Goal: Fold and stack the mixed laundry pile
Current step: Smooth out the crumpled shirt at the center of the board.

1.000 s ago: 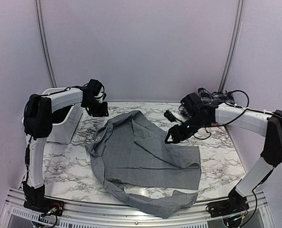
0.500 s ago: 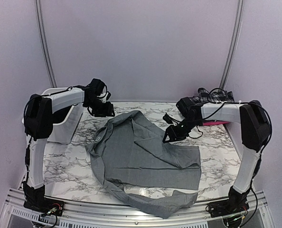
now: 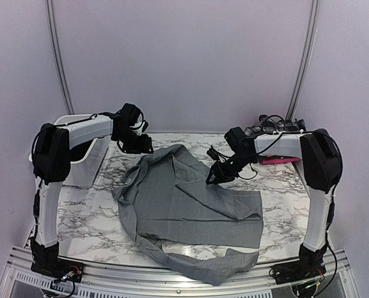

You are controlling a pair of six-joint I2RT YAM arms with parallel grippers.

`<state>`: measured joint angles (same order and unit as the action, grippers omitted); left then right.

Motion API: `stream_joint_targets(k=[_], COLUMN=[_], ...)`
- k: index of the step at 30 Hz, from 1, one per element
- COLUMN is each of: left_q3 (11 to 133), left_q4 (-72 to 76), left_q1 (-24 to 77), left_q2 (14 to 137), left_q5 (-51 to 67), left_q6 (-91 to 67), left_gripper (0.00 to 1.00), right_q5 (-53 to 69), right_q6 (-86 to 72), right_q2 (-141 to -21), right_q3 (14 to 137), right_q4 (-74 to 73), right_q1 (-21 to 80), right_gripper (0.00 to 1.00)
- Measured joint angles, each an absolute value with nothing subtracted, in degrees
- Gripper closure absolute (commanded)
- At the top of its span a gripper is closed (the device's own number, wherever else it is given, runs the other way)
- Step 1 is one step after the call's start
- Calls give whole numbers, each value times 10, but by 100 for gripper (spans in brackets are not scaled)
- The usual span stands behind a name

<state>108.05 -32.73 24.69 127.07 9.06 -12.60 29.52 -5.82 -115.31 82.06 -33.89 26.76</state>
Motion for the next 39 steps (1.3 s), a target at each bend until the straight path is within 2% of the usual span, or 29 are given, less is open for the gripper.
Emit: stream_joint_targets(k=[3, 8, 9, 11, 13, 17, 18, 20, 22, 26, 27, 35, 39], left_q3=[1082, 1086, 1086, 1086, 1086, 1088, 1091, 1099, 1109, 1119, 1120, 1089, 1076], left_q4=[-328, -327, -327, -327, -327, -327, -327, -328, -328, -326, -324, -312, -308], left_q1=[247, 246, 246, 246, 246, 246, 246, 246, 246, 246, 245, 222, 206], left_q2=[1271, 1275, 1278, 1285, 1294, 1310, 1315, 1324, 1333, 1336, 1336, 1311, 1288], left_q5=[89, 90, 89, 90, 90, 97, 100, 105, 110, 116, 116, 57, -4], left_q6=[-126, -127, -127, -128, -128, -131, -132, -136, -139, -143, -145, -150, -150], left_gripper=[33, 29, 29, 29, 29, 29, 31, 44, 59, 96, 100, 100, 100], right_q5=[296, 295, 295, 295, 295, 293, 293, 293, 290, 273, 267, 167, 112], right_q6=[-58, -58, -58, -58, -55, -54, -53, -53, -53, -53, -53, -54, -54], right_q2=[-1170, -1192, -1192, -1192, -1192, -1190, -1188, -1180, -1166, -1125, -1113, -985, -990], right_q3=[830, 846, 848, 855, 863, 882, 885, 886, 886, 885, 882, 826, 811], right_q4=[-339, -340, -341, -343, -345, -352, -352, -355, -362, -374, -375, -375, -365], right_q1=[271, 279, 281, 284, 285, 285, 285, 285, 285, 281, 278, 201, 153], right_gripper=[60, 71, 74, 89, 100, 100, 100, 100, 100, 100, 100, 100, 100])
